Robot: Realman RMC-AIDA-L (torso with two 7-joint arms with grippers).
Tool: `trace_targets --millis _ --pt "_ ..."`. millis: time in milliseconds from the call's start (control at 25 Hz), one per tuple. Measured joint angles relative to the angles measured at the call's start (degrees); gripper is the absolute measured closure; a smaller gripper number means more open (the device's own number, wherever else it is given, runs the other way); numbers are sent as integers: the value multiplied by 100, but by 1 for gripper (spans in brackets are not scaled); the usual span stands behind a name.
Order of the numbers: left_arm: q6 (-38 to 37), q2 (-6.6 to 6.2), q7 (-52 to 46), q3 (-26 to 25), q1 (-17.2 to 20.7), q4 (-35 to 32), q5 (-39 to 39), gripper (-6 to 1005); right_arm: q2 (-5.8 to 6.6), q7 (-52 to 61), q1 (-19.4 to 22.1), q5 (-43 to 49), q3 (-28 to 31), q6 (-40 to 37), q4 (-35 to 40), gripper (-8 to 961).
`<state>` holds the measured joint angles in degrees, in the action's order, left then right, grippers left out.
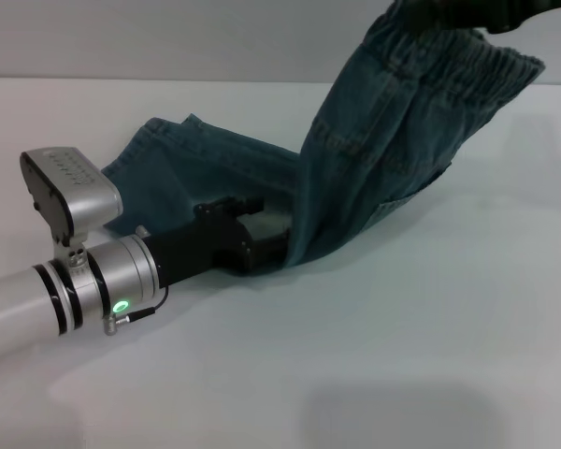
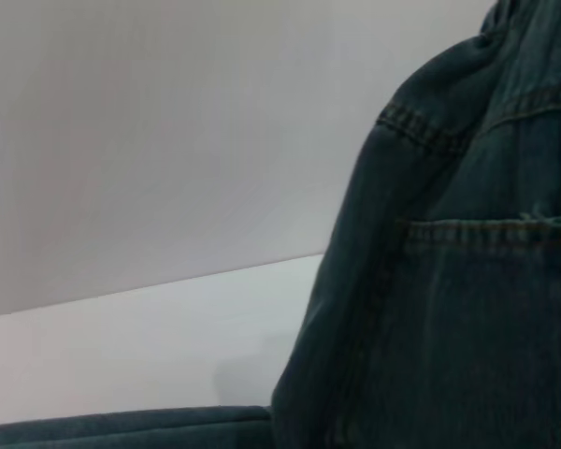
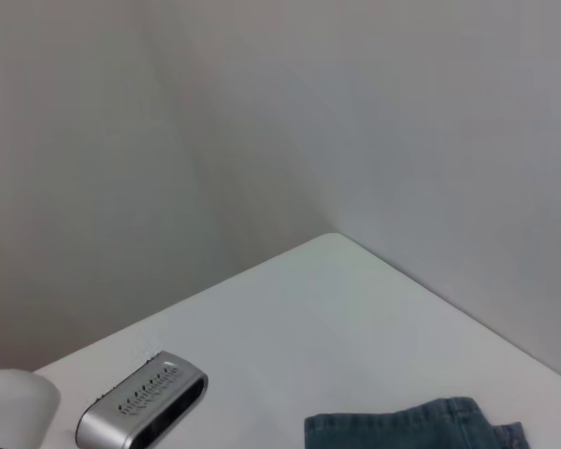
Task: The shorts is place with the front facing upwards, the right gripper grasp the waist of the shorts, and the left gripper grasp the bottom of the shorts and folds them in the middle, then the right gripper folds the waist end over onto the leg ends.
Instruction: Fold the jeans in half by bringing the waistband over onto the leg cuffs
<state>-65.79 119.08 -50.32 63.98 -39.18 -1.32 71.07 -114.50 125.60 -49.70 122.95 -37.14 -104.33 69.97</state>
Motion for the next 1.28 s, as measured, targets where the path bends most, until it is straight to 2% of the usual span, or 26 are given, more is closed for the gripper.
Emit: trace_targets --millis 480,1280 --pt "-266 0 -12 62 -63 276 167 186 -36 -27 -173 -114 -515 484 -418 951" --pt "-865 9 -22 22 -83 651 448 186 -122 -138 -584 -169 -880 895 -985 951"
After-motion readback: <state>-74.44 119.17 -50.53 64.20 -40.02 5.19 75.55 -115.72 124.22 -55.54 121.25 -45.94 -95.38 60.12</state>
